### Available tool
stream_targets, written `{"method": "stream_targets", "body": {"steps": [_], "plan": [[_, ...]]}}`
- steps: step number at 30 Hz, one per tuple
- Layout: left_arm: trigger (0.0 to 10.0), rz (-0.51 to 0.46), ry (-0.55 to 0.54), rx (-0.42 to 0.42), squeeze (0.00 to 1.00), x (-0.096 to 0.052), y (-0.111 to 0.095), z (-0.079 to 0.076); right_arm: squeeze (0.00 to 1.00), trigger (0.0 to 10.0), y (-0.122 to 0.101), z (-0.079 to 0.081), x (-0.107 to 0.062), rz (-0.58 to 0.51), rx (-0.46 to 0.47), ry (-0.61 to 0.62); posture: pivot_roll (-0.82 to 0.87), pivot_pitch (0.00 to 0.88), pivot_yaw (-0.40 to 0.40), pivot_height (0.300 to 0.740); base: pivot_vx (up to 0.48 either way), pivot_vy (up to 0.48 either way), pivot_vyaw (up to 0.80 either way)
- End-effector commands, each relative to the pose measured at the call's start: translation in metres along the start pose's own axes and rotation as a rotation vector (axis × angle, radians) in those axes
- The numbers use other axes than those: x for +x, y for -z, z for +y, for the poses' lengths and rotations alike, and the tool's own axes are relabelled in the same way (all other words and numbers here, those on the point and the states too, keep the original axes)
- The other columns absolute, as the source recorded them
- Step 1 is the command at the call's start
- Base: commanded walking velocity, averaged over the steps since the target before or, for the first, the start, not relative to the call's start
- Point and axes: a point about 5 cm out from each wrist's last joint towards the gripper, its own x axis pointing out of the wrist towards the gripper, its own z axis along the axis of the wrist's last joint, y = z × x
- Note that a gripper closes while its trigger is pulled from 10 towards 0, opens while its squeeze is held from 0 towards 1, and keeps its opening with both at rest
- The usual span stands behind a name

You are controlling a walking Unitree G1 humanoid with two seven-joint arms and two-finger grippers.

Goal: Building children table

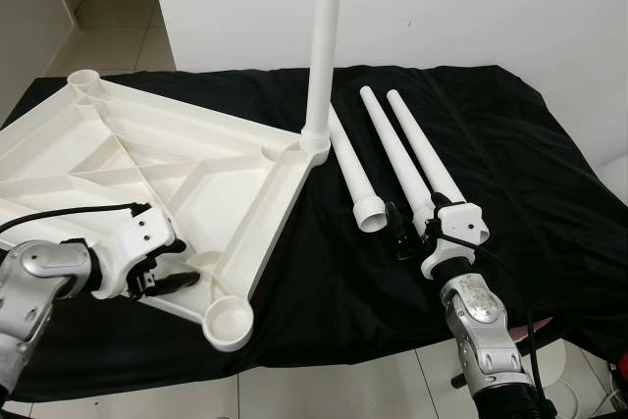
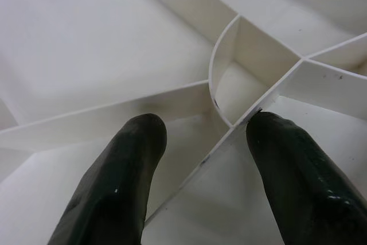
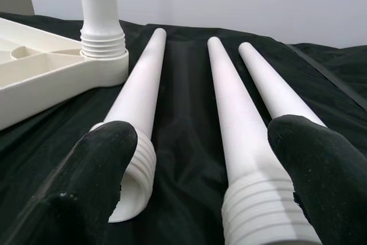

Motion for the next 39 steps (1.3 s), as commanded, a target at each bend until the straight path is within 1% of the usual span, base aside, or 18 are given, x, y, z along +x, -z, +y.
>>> {"method": "stream_targets", "body": {"steps": [1,4,7,9,10,13,15,19,20,21,25,26,27,28,36,37,38,39], "plan": [[0.0,0.015,-0.091,-0.043,0.00,0.009,0.008,-0.001,0.00,10.0,0.001,-0.001,0.000,0.000,-0.012,0.007,0.08,0.076,-0.022,0.740,0.000,0.000,0.00],[0.0,-0.007,-0.098,-0.039,0.00,0.013,0.003,0.000,0.00,10.0,0.000,-0.001,0.001,-0.002,-0.013,0.007,0.08,0.076,-0.021,0.740,0.000,0.000,0.00],[0.0,-0.093,-0.059,0.001,0.00,0.039,-0.020,-0.015,0.00,10.0,0.000,-0.001,0.001,-0.003,-0.012,0.009,0.08,0.079,-0.019,0.740,0.000,0.000,0.00],[0.0,-0.119,-0.045,0.006,0.00,0.045,-0.027,-0.020,0.00,10.0,0.000,-0.001,0.001,-0.004,-0.012,0.009,0.08,0.079,-0.020,0.740,0.000,0.000,0.00],[0.0,-0.159,-0.003,0.017,0.00,0.059,-0.038,-0.033,0.00,10.0,0.000,0.000,0.002,-0.006,-0.011,0.009,0.08,0.081,-0.017,0.740,0.000,0.000,0.00],[0.3,-0.186,0.027,0.021,0.00,0.067,-0.045,-0.042,0.00,10.0,0.000,0.000,0.002,-0.007,-0.011,0.010,0.07,0.082,-0.014,0.740,0.000,0.000,0.00],[0.0,-0.206,0.043,0.028,0.00,0.076,-0.052,-0.050,0.00,10.0,-0.001,0.000,0.002,-0.008,-0.011,0.013,0.07,0.082,-0.014,0.740,0.000,0.000,0.00],[0.0,-0.208,0.033,0.033,0.00,0.081,-0.055,-0.052,0.00,10.0,-0.001,0.000,0.002,-0.008,-0.010,0.016,0.07,0.086,-0.011,0.740,0.000,0.000,0.00],[3.3,-0.203,0.015,0.034,0.00,0.084,-0.055,-0.050,0.00,10.0,0.000,0.001,0.002,-0.008,-0.009,0.018,0.07,0.088,-0.010,0.740,0.000,0.000,0.00],[10.0,-0.187,-0.023,0.028,0.00,0.087,-0.055,-0.047,0.00,10.0,0.000,0.001,0.001,-0.008,-0.008,0.020,0.07,0.090,-0.010,0.740,0.000,0.000,0.00],[10.0,-0.173,-0.056,0.038,0.00,0.087,-0.053,-0.042,0.00,10.0,0.000,0.001,0.001,-0.008,-0.009,0.021,0.07,0.090,-0.010,0.740,0.000,0.000,0.00],[10.0,-0.160,-0.119,0.023,0.51,0.085,-0.051,-0.033,0.00,10.0,-0.001,0.000,0.001,-0.010,-0.009,0.023,0.07,0.095,-0.012,0.740,0.000,0.000,0.00],[10.0,-0.154,-0.153,0.009,0.51,0.084,-0.051,-0.029,0.00,10.0,-0.002,-0.001,0.002,-0.012,-0.010,0.024,0.07,0.095,-0.013,0.740,0.000,0.000,0.00],[10.0,-0.147,-0.191,-0.011,1.00,0.082,-0.050,-0.023,0.00,10.0,-0.003,-0.001,0.002,-0.015,-0.010,0.025,0.07,0.096,-0.014,0.740,0.000,0.000,0.00],[10.0,-0.139,-0.210,-0.011,1.00,0.077,-0.050,-0.019,0.00,10.0,-0.005,0.000,0.005,-0.022,-0.008,0.020,0.07,0.093,-0.020,0.740,0.000,0.000,0.00],[10.0,-0.132,-0.225,0.002,0.80,0.075,-0.049,-0.017,0.00,10.0,-0.005,0.000,0.006,-0.025,-0.006,0.018,0.07,0.092,-0.022,0.740,0.000,0.000,0.00],[10.0,-0.132,-0.225,0.002,0.80,0.075,-0.049,-0.017,0.00,10.0,-0.005,0.000,0.006,-0.025,-0.006,0.018,0.07,0.092,-0.022,0.740,0.000,0.000,0.00],[10.0,-0.134,-0.242,-0.003,0.00,0.072,-0.050,-0.014,0.00,10.0,-0.007,0.000,0.008,-0.031,-0.005,0.015,0.07,0.089,-0.025,0.740,0.000,0.000,0.00]]}}
